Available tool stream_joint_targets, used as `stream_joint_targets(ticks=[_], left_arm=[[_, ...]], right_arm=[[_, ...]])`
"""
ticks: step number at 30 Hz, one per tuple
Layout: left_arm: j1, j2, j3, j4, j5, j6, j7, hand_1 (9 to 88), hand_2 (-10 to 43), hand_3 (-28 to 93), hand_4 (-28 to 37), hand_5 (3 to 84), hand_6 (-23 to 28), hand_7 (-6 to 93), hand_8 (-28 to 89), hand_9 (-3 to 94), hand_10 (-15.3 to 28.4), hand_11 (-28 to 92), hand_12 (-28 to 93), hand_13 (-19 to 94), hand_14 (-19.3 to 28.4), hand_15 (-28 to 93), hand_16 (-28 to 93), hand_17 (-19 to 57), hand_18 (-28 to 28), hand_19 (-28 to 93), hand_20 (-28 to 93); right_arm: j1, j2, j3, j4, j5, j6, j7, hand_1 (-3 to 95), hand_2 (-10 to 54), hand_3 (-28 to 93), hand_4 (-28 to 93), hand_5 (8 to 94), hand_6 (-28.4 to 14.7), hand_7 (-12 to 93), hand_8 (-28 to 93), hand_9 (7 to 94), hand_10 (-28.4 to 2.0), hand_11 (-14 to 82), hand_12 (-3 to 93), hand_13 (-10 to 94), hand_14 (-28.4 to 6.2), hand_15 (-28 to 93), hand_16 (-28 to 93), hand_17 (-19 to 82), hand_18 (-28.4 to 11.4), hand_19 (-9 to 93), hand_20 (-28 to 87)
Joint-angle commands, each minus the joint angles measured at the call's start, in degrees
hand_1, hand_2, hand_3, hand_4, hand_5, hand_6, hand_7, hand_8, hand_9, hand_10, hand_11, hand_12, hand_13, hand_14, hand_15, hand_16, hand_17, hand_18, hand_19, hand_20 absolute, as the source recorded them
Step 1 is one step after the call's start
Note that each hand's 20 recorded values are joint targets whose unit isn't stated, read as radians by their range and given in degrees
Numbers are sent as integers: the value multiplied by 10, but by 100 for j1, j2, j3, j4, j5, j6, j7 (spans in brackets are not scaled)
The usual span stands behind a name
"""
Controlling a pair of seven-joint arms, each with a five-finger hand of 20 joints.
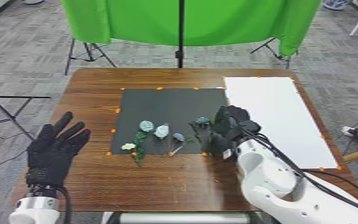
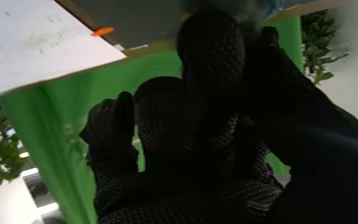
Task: Arrange flowers
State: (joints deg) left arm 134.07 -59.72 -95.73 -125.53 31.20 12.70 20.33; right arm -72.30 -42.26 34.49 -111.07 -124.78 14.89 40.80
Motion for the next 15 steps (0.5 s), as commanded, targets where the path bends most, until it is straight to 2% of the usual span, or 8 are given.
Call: stream_joint_targets(ticks=[1,2,3,4,9,12,14,15], left_arm=[[45,-38,23,37,2,6,-52,191,126,737,-283,368,88,109,-96,349,211,246,105,242,284,534,-98,-97,281,591,60],[36,-59,13,39,31,-4,-97,191,126,737,-283,369,88,109,-96,349,211,246,105,242,284,534,-98,-97,281,591,60],[60,29,50,40,-37,35,15,191,126,737,-283,369,88,109,-96,349,211,247,105,242,284,534,-99,-97,281,591,60],[62,-18,29,29,-19,23,-44,192,127,736,-283,369,88,109,-97,349,211,247,105,242,284,534,-98,-97,281,591,60],[82,14,48,39,-79,60,70,192,127,735,-283,368,88,110,-97,349,211,247,104,242,284,535,-98,-97,281,592,60],[64,80,98,112,-155,69,194,190,127,734,-283,368,88,110,-97,349,211,246,104,241,284,534,-99,-97,281,592,59],[-7,202,251,327,-200,-6,572,185,125,733,-283,375,82,108,-98,348,211,245,104,240,284,533,-99,-97,281,592,59],[-11,210,307,351,-332,84,686,183,123,732,-283,389,71,105,-98,348,209,244,104,240,284,533,-98,-97,280,591,59]], right_arm=[[-197,-31,79,-127,140,23,-188,419,-95,729,-283,771,11,142,-25,877,-98,394,210,739,-72,768,226,311,-239,909,507],[-220,-37,94,-132,104,31,-184,406,-95,739,-283,764,12,140,-45,875,-98,397,207,737,-74,769,225,309,-241,908,510],[-176,-25,58,-125,100,78,-186,396,-95,750,-283,757,13,145,-79,874,-99,400,203,734,-75,772,226,309,-242,906,514],[-235,-28,123,-151,100,87,-175,387,-95,756,-283,754,15,142,-101,873,-99,401,201,734,-76,773,224,309,-242,905,515],[-353,168,463,-376,207,555,-129,352,-95,741,-283,729,8,136,-118,870,-100,403,200,732,-82,777,223,305,-246,904,518],[-668,297,1125,-649,893,726,-195,334,-95,732,-283,717,4,136,-118,848,-105,399,197,713,-90,773,220,286,-245,892,517],[-1093,252,1926,-815,1862,641,-548,296,-95,735,-283,699,0,138,-120,809,-114,381,187,670,-105,755,201,246,-240,853,508],[-1234,228,2248,-894,2287,518,-581,290,-92,735,-283,687,-4,138,-120,784,-117,369,181,647,-109,744,190,226,-235,831,503]])
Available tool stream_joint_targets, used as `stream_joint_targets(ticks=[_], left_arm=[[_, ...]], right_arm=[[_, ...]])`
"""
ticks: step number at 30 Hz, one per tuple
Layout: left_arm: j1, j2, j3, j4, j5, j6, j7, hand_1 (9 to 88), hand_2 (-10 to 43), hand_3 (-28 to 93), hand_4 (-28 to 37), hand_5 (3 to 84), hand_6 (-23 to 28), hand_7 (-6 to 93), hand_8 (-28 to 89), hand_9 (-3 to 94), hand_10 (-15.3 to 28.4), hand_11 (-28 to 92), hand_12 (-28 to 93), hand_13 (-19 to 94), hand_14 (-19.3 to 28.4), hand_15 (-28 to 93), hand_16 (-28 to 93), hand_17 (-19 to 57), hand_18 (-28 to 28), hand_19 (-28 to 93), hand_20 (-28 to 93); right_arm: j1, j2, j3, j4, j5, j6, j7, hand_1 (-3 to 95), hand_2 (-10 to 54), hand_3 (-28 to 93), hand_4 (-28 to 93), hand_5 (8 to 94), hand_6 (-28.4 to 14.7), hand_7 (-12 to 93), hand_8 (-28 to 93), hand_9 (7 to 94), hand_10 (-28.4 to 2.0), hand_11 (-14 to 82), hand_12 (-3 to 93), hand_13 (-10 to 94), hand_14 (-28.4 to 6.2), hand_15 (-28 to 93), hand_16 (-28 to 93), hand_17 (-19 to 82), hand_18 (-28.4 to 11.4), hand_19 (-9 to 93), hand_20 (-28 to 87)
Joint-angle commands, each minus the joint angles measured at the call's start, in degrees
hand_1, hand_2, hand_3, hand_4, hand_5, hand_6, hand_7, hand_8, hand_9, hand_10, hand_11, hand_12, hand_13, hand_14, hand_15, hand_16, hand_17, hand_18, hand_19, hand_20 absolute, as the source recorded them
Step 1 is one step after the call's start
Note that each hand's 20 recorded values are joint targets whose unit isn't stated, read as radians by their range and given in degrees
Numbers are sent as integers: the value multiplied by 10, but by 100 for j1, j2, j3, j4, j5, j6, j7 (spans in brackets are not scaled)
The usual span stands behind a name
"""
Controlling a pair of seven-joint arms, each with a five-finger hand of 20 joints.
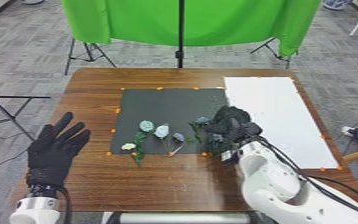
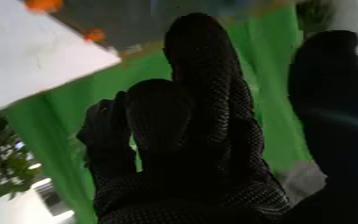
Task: Arrange flowers
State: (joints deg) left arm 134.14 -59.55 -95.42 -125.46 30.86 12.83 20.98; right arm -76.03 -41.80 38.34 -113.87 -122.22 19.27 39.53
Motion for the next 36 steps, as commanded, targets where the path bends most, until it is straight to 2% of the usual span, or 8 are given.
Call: stream_joint_targets(ticks=[1,4,8,9,13,22,26,36], left_arm=[[-5,223,295,393,-367,25,780,178,116,729,-283,397,55,102,-99,350,200,244,104,240,284,532,-98,-98,280,590,59],[30,144,256,457,-264,-60,837,170,98,728,-283,395,26,96,-101,351,189,235,102,243,279,526,-96,-98,279,579,59],[75,129,240,496,-424,-36,1030,156,85,732,-283,372,16,99,-102,353,184,225,103,247,277,518,-90,-97,280,568,63],[79,52,181,504,-357,-64,926,151,83,735,-283,365,15,102,-103,354,184,224,104,247,277,516,-87,-97,280,565,67],[54,-13,156,541,-355,-88,924,143,84,738,-283,355,13,106,-106,354,182,220,106,250,276,511,-83,-96,280,558,75],[9,-278,73,602,-70,-248,535,132,89,740,-283,341,9,111,-110,356,178,210,109,253,276,500,-76,-90,277,557,103],[23,-345,42,615,102,-222,429,128,87,747,-283,341,9,112,-111,356,177,209,111,253,276,498,-73,-88,277,559,118],[-64,-393,-19,637,171,-358,301,140,77,763,-283,355,31,111,-107,356,180,215,117,251,274,495,-69,-88,278,550,141]], right_arm=[[-1032,119,2207,-643,2510,-10,-609,284,-83,736,-283,664,-5,138,-120,758,-124,354,173,629,-113,737,178,208,-232,814,500],[-1605,-158,3428,-652,4684,-706,-1177,263,-65,753,-283,612,-8,144,-123,664,-139,304,155,541,-129,685,133,152,-221,726,463],[-2023,-298,4053,-431,6358,-860,-2069,243,-32,762,-283,513,-13,139,-123,549,-169,246,139,422,-163,610,82,63,-226,605,383],[-2146,-313,4137,-436,6493,-809,-2169,237,-22,758,-283,504,-12,138,-123,532,-168,232,136,405,-169,584,75,50,-226,584,362],[-2444,-498,4399,-323,7223,-846,-2588,205,15,751,-283,484,0,128,-120,503,-167,188,131,369,-186,496,78,28,-228,547,296],[-2738,-850,4392,-170,7395,-379,-3414,184,32,743,-283,454,37,120,-118,482,-152,137,132,340,-192,409,107,4,-230,514,255],[-2824,-948,4449,-141,7299,-255,-3543,185,33,743,-283,453,45,124,-119,483,-148,135,135,340,-191,403,116,3,-231,513,253],[-2854,-921,4480,-60,7493,-254,-3665,173,31,742,-283,458,47,133,-125,493,-145,146,136,348,-185,417,127,-1,-232,515,254]])
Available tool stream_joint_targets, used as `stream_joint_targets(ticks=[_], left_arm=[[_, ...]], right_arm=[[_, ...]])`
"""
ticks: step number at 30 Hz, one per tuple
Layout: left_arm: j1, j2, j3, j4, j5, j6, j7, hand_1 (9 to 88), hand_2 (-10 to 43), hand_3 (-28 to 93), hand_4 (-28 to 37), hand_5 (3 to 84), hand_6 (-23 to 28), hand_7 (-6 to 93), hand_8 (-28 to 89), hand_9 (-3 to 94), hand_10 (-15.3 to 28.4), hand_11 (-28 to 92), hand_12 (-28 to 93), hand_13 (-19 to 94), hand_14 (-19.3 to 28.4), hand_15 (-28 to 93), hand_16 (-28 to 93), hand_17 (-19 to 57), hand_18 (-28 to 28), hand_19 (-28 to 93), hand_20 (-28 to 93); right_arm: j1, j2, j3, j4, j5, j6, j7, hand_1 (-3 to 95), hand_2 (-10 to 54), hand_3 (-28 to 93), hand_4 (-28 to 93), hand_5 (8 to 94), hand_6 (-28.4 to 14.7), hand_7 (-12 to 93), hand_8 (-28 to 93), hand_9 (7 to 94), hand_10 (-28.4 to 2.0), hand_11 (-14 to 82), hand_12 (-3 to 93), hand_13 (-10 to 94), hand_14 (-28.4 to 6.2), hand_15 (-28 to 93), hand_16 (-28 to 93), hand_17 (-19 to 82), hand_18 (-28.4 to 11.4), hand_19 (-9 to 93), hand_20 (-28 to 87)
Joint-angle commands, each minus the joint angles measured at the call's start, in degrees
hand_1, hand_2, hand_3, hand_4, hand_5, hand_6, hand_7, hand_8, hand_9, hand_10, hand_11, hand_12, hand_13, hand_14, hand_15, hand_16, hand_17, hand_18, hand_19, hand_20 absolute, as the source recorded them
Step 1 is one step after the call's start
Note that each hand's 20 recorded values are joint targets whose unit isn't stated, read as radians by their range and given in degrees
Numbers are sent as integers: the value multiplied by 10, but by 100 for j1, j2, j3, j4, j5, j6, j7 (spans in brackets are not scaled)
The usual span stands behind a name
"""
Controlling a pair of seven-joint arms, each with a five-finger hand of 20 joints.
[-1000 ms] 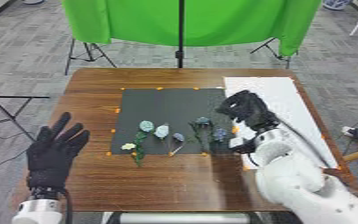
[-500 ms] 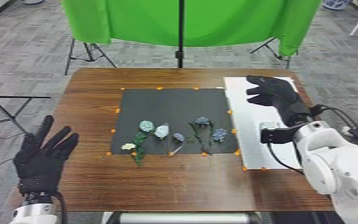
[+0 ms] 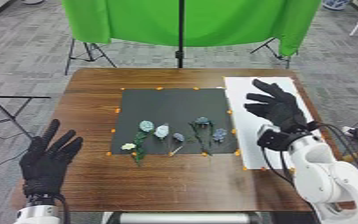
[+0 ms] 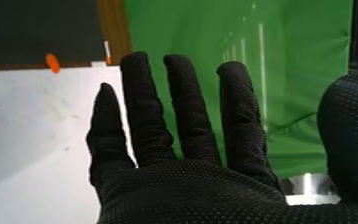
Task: Arrange flowers
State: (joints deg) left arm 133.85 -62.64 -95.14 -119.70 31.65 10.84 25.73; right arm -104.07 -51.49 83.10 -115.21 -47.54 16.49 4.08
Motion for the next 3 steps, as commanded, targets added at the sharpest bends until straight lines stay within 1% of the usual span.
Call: stream_joint_targets(ticks=[1,2,3], left_arm=[[-61,-88,-33,70,103,-173,-165,141,77,763,-283,356,33,109,-106,355,181,214,116,250,274,494,-69,-88,278,549,143],[-94,-89,-19,80,101,-184,-178,142,77,764,-283,355,34,108,-105,354,183,214,116,250,274,493,-69,-89,279,546,143],[-128,-117,-27,89,126,-212,-234,142,77,764,-283,355,34,107,-104,353,183,213,116,250,274,493,-69,-91,279,543,144]], right_arm=[[-49,37,23,76,-2,6,-95,173,30,742,-283,459,47,133,-125,494,-145,146,136,348,-185,417,127,-1,-233,516,254],[-53,30,40,78,-55,-8,-70,173,30,743,-283,459,47,134,-125,493,-145,147,136,348,-185,418,127,0,-233,515,255],[-50,28,41,85,-38,-10,-85,172,29,743,-283,459,47,133,-125,493,-145,147,136,348,-185,418,127,0,-233,515,255]])
